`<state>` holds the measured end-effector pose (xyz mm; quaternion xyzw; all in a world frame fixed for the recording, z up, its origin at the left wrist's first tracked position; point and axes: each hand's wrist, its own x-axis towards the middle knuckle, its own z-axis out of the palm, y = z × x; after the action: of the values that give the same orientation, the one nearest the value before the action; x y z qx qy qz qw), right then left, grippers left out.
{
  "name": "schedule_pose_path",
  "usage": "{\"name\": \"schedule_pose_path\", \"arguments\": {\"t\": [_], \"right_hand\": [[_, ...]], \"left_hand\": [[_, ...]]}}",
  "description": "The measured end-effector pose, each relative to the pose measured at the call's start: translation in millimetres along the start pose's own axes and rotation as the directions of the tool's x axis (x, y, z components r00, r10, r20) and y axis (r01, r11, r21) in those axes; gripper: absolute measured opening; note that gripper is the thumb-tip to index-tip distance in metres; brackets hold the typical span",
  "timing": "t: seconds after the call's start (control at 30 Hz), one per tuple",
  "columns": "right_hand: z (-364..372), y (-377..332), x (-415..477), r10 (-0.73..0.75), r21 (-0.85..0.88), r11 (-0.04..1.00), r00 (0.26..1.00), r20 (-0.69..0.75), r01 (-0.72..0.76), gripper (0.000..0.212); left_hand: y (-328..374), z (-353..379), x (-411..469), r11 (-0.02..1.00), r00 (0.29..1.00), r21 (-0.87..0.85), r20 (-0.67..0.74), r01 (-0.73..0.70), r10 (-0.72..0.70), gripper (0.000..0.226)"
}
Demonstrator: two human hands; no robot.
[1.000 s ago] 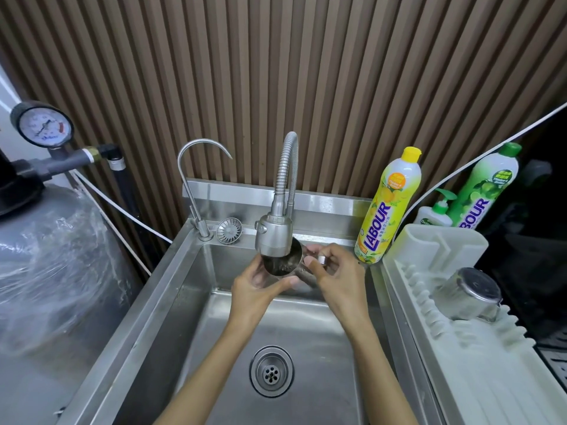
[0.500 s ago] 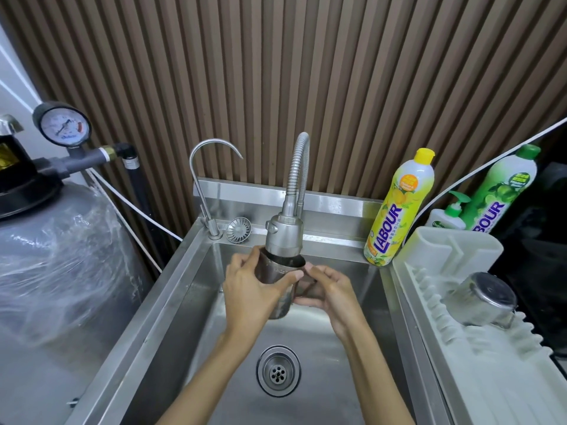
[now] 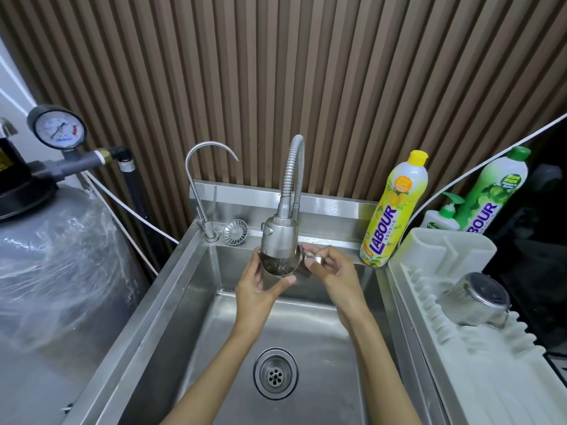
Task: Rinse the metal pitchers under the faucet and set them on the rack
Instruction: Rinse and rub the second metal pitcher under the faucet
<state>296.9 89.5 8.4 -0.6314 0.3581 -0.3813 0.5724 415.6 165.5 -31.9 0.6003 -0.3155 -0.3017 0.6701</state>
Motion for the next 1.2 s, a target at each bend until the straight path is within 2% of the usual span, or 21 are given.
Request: {"name": "schedule_pose_path", "arguments": {"t": [0.07, 0.13, 0.23, 0.33, 0.43, 0.57, 0.63, 0.73, 0.8, 0.9, 0.97, 1.03, 1.1, 1.13, 1.2], "right_hand": [[3.2, 13.5, 3.1, 0.064, 0.182, 0.981, 0.997, 0.047, -0.071, 0.02], [7.3, 25.9, 2.5, 0.133, 0.379, 0.912, 0.987, 0.089, -0.157, 0.021], [10.5, 33.7, -1.0, 0.207, 0.454, 0.855, 0.968, 0.142, -0.249, 0.021], [10.1, 21.5, -4.7, 0.269, 0.304, 0.912, 0.961, 0.069, -0.277, 0.02], [5.8, 5.5, -5.5, 0.26, 0.082, 0.964, 0.962, -0.079, -0.253, 0.023], [-0.9, -8.9, -6.6, 0.086, -0.294, 0.945, 0.976, -0.2, -0.144, 0.03], [-0.2, -12.4, -9.4, -0.006, -0.351, 0.934, 0.982, -0.187, -0.062, 0.029], [0.7, -10.9, -8.4, -0.04, -0.225, 0.974, 0.986, -0.162, 0.003, 0.027], [-0.2, -3.9, -3.8, 0.015, -0.004, 1.0, 0.992, -0.123, -0.015, 0.026], [3.2, 12.1, 0.2, 0.164, 0.383, 0.911, 0.986, -0.003, -0.151, 0.024], [8.3, 18.0, -2.5, 0.245, 0.493, 0.833, 0.967, 0.076, -0.25, 0.022], [12.8, 17.0, -7.1, 0.301, 0.452, 0.833, 0.947, 0.115, -0.32, 0.018], [16.6, 13.6, -10.1, 0.34, 0.337, 0.876, 0.938, 0.072, -0.344, 0.021], [18.6, 11.8, -10.6, 0.343, 0.261, 0.904, 0.939, 0.024, -0.337, 0.023], [22.7, 9.5, -11.3, 0.258, -0.004, 0.966, 0.961, -0.097, -0.26, 0.024]], "left_hand": [[1.5, -3.7, -0.5, 0.991, 0.995, 0.108, -0.033, -0.085, 0.089, 0.08], [5.9, -7.4, 0.1, 0.95, 0.98, 0.252, -0.02, -0.185, 0.196, 0.074], [21.0, -10.2, -3.1, 0.887, 0.961, 0.395, -0.033, -0.238, 0.273, 0.077], [26.5, -13.2, -4.4, 0.839, 0.957, 0.509, -0.091, -0.194, 0.276, 0.078], [25.0, -14.0, -7.7, 0.86, 0.971, 0.493, -0.113, -0.129, 0.211, 0.059], [15.1, -11.2, -12.0, 0.943, 0.999, 0.332, -0.029, -0.031, 0.043, 0.034], [10.0, -5.5, -13.7, 0.963, 1.0, 0.268, 0.03, -0.012, 0.004, 0.034], [2.4, 3.2, -10.3, 0.994, 1.0, 0.108, 0.012, 0.012, -0.014, 0.05], [2.8, 5.7, -4.8, 0.996, 0.999, 0.087, -0.047, -0.014, 0.018, 0.061], [16.1, 1.1, 0.9, 0.966, 0.988, 0.239, -0.087, -0.102, 0.126, 0.073], [28.7, -3.9, 0.1, 0.907, 0.975, 0.388, -0.078, -0.163, 0.209, 0.072], [37.4, -10.2, -1.6, 0.858, 0.971, 0.489, -0.08, -0.16, 0.227, 0.074], [38.3, -20.0, -3.8, 0.848, 0.988, 0.524, -0.064, -0.087, 0.14, 0.066], [33.9, -26.9, -4.3, 0.886, 0.998, 0.462, -0.024, -0.036, 0.053, 0.063], [18.3, -42.1, -9.4, 0.96, 0.984, 0.255, 0.104, 0.116, -0.146, 0.057]]}}
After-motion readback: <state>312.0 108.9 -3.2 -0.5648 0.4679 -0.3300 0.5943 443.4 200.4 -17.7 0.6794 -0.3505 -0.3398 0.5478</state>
